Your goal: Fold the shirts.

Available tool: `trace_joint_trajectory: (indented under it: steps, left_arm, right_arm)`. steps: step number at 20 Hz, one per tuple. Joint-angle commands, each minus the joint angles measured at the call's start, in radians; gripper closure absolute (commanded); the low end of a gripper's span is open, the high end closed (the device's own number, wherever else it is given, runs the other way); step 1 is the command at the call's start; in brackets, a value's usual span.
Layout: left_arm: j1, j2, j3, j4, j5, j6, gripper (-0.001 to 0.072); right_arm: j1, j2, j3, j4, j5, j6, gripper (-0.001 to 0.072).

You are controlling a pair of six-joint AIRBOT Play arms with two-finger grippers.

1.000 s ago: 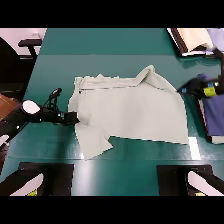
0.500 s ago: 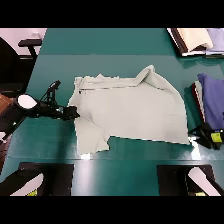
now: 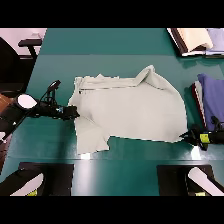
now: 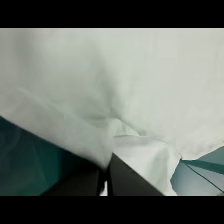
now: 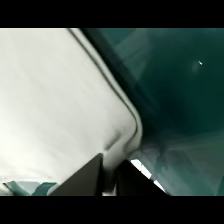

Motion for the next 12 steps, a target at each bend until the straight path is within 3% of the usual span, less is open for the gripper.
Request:
trace_joint_trajectory:
  steps: [1,6,12]
  left_arm:
    - [0.0,0.001,0.013,0.004,-0.034,0.0,0.068]
    - [0.0,0.174,0.206,0.105,-0.092,-0.039,0.068]
    - [0.0,0.322,0.813,0.273,-0.146,-0.066,0.068]
  right_arm:
    - [0.101,-0.008,0.026,0.025,-0.069,0.002,0.0696]
    - [0.273,0.182,0.322,0.041,-0.026,0.003,0.0697]
    - [0.396,0.317,0.953,0.037,-0.023,0.011,0.0697]
